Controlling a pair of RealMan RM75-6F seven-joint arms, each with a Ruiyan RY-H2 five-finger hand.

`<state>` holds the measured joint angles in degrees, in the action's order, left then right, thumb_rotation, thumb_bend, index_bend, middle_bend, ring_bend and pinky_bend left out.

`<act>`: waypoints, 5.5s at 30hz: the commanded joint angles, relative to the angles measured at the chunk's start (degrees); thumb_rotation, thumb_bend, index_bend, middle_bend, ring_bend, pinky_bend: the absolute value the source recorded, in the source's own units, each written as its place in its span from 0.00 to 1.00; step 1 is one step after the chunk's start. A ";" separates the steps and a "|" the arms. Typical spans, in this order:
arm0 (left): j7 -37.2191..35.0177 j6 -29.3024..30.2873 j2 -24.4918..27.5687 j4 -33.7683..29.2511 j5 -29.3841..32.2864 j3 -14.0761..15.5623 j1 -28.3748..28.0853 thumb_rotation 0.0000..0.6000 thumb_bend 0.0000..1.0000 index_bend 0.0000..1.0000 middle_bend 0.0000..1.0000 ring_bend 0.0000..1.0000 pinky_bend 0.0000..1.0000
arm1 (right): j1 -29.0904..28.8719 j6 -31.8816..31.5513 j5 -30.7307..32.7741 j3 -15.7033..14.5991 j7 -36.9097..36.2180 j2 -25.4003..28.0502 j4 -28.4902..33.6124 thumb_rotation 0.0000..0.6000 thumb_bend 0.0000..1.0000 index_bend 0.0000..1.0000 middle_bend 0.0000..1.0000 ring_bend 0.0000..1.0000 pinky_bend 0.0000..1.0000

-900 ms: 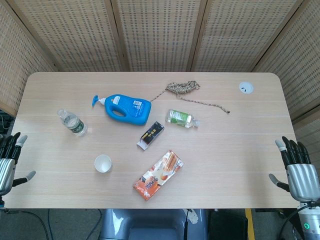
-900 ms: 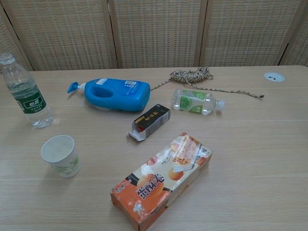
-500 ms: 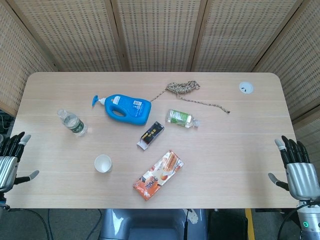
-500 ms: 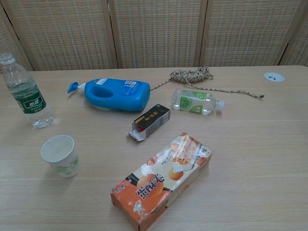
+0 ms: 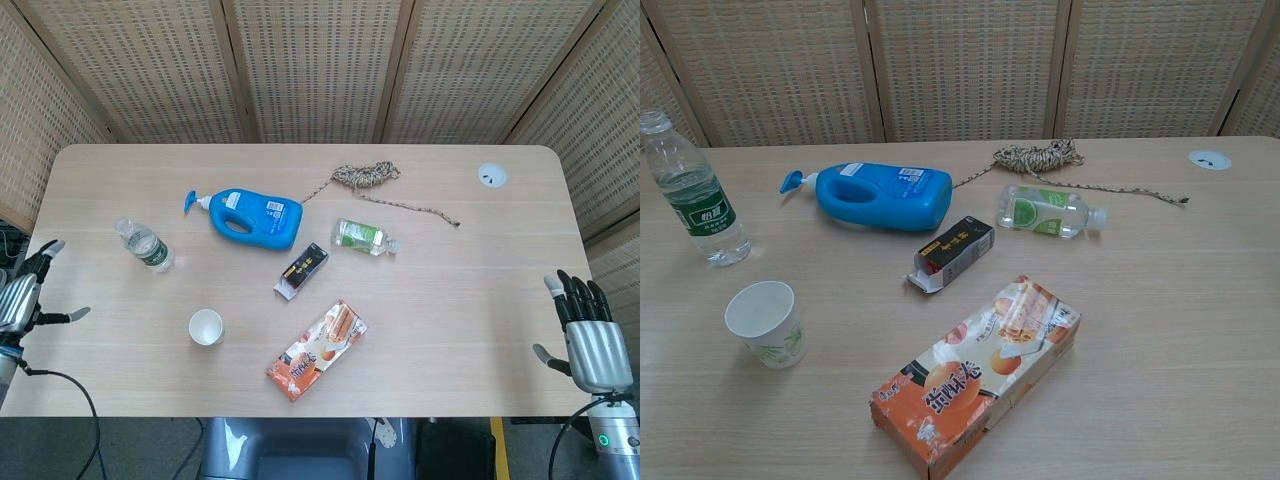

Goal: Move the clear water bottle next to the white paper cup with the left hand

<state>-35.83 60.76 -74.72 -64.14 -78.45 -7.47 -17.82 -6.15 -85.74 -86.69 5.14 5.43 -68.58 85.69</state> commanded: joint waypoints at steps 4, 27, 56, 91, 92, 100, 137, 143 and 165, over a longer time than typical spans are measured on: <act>-2.28 -9.27 -5.07 3.51 6.66 -4.34 -5.97 1.00 0.00 0.00 0.00 0.00 0.00 | -0.28 0.68 0.77 0.21 -0.22 -0.15 -0.36 1.00 0.00 0.00 0.00 0.00 0.00; -20.38 -19.45 -20.68 21.96 6.20 -7.74 -15.53 1.00 0.00 0.00 0.00 0.00 0.00 | -0.70 1.72 2.45 0.81 -1.42 -0.01 -0.82 1.00 0.00 0.00 0.00 0.00 0.00; -32.26 -17.77 -33.02 38.02 6.19 -10.16 -19.75 1.00 0.41 0.39 0.32 0.12 0.14 | -1.96 4.42 4.46 1.22 -2.47 -1.09 -3.39 1.00 0.00 0.00 0.00 0.00 0.00; -22.87 -4.77 -10.32 24.17 -10.56 5.18 -15.70 1.00 0.55 0.56 0.49 0.35 0.44 | -1.46 2.59 2.73 0.29 -1.12 -0.94 -2.10 1.00 0.00 0.00 0.00 0.00 0.00; -21.66 -4.52 -9.37 23.37 -11.27 6.07 -15.41 1.00 0.55 0.56 0.49 0.35 0.44 | -1.43 2.52 2.66 0.27 -1.19 -0.86 -1.97 1.00 0.00 0.00 0.00 0.00 0.00; -13.13 -2.07 -4.54 18.78 -15.00 11.10 -13.17 1.00 0.55 0.56 0.49 0.35 0.44 | -0.84 0.91 1.86 0.28 -1.47 -0.24 -1.09 1.00 0.00 0.00 0.00 0.00 0.00; 14.15 -11.42 -2.11 5.46 -15.62 15.02 -18.85 1.00 0.55 0.56 0.49 0.35 0.44 | -0.15 -0.29 0.68 -0.18 0.04 -0.14 -0.03 1.00 0.00 0.00 0.00 0.00 0.00; 19.57 -12.54 -1.28 2.88 -14.23 14.24 -19.49 1.00 0.55 0.56 0.49 0.35 0.44 | -0.03 -0.50 0.63 -0.12 -0.23 0.04 0.14 1.00 0.00 0.00 0.00 0.00 0.00; 41.26 -17.62 1.57 -5.70 -6.53 11.20 -21.27 1.00 0.55 0.56 0.49 0.35 0.44 | 0.00 -0.28 0.62 -0.03 -1.34 0.53 0.31 1.00 0.00 0.00 0.00 0.00 0.00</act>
<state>4.12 43.44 -73.51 -69.24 -85.51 3.92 -38.95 -6.15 -86.03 -86.06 5.11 4.09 -68.05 85.99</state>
